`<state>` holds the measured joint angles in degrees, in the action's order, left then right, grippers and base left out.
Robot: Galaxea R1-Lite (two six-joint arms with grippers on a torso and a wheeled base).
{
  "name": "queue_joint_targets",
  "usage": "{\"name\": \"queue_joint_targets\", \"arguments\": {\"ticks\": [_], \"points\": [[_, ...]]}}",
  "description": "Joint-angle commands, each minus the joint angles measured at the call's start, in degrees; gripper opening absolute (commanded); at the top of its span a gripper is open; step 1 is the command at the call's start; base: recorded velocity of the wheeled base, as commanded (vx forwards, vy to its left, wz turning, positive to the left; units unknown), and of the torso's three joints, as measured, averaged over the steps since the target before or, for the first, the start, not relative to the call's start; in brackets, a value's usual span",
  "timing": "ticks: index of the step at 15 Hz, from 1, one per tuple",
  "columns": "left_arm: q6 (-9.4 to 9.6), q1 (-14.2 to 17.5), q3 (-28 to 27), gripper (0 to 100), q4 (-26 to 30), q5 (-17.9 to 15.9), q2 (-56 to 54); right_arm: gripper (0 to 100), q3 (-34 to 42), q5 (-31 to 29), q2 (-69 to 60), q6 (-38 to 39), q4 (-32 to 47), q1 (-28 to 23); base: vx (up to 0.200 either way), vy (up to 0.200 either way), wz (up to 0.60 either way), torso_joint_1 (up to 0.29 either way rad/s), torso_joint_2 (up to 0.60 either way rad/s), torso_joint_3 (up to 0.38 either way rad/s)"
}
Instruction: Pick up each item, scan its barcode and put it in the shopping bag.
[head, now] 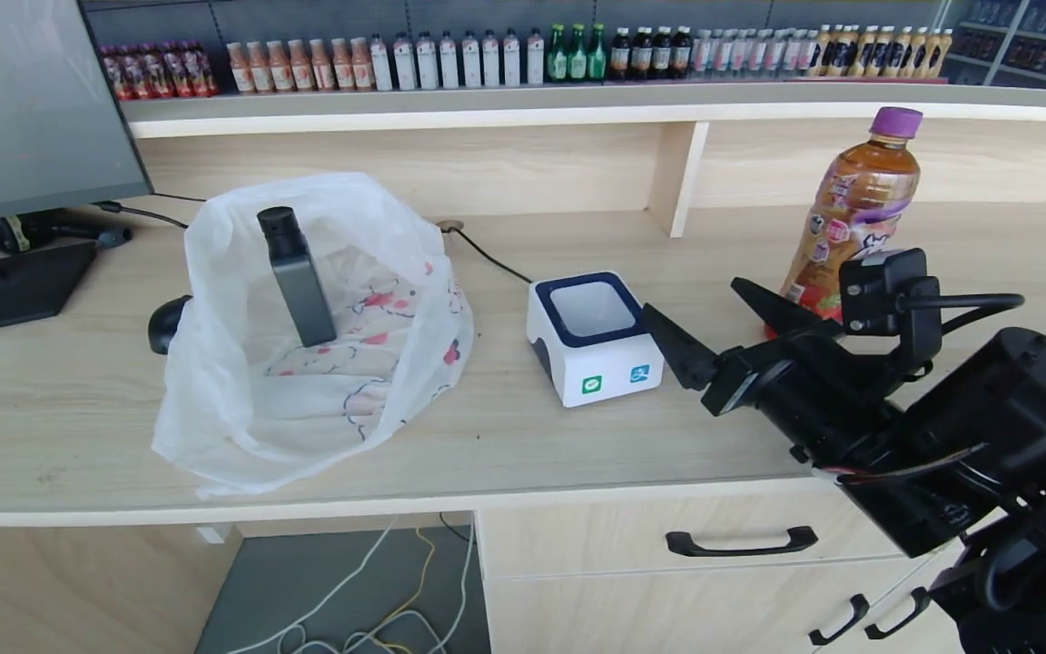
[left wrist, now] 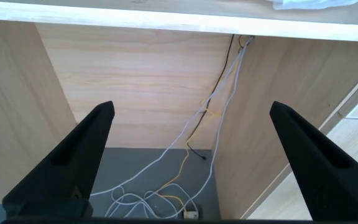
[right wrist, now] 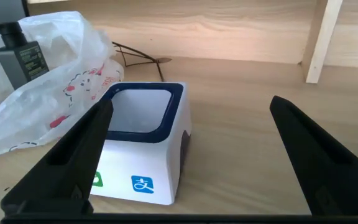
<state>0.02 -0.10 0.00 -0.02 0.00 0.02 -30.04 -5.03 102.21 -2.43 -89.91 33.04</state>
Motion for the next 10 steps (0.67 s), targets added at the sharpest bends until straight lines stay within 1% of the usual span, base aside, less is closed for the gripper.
{"name": "queue_joint_targets", "arguments": {"ticks": [1, 4, 5, 10], "points": [[-0.02, 0.10, 0.00, 100, -0.15, 0.00, -0.02, 100, 0.15, 0.02, 0.10, -0.04, -0.01, 0.10, 0.000, -0.200, 0.00, -0.002, -0.01, 0.002], [-0.11, 0.10, 0.00, 100, -0.15, 0.00, -0.02, 100, 0.59, 0.02, 0.01, -0.04, -0.01, 0.10, 0.000, -0.200, 0.00, -0.001, 0.00, 0.001], [0.15, 0.10, 0.00, 100, -0.15, 0.00, -0.02, 100, 1.21, 0.02, 0.01, -0.04, -0.01, 0.10, 0.000, 0.000, 0.00, 0.000, 0.00, 0.000], [0.06, 0.10, 0.00, 100, -0.15, 0.00, -0.02, 100, 1.30, 0.02, 0.19, -0.12, -0.01, 0.19, 0.000, 0.000, 0.00, 0.000, 0.00, 0.000]]}}
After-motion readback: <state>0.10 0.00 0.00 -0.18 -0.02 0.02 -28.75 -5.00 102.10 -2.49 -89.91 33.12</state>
